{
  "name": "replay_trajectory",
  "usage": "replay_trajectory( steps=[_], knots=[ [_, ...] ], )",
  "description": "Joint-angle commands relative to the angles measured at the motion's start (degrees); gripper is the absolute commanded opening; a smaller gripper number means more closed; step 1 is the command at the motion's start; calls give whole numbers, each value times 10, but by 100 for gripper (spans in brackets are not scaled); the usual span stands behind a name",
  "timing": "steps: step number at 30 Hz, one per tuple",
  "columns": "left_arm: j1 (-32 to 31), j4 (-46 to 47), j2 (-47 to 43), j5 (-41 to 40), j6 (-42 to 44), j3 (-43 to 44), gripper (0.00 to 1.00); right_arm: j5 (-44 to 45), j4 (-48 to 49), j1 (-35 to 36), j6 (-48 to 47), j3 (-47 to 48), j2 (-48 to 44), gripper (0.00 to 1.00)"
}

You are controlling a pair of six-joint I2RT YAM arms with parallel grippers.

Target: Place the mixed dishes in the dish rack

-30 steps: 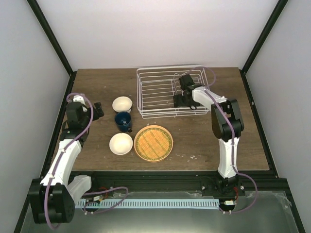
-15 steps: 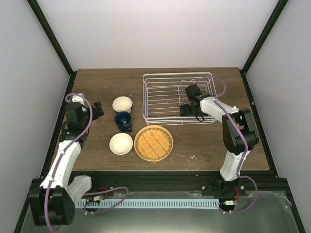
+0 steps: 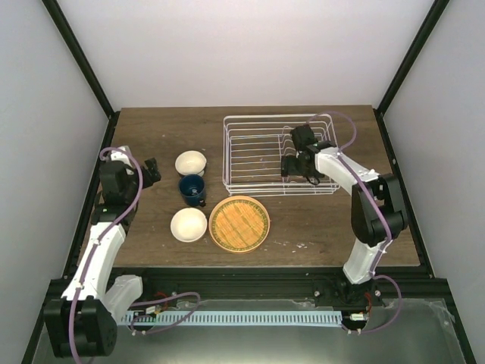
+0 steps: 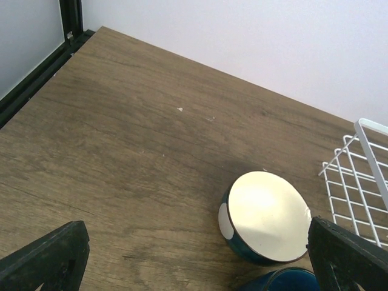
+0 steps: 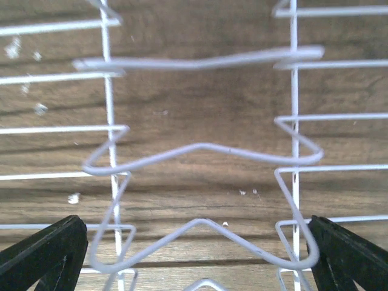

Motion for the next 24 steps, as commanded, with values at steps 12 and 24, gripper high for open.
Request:
replay_trajectory(
  steps=[12, 24],
  knots=[
    [-2, 24, 214, 34, 24, 84, 100, 6, -10, 24, -22, 31, -111, 100],
    [-42, 23, 375, 23, 49, 196, 100, -18, 54, 76, -24, -75, -213, 100]
  ],
)
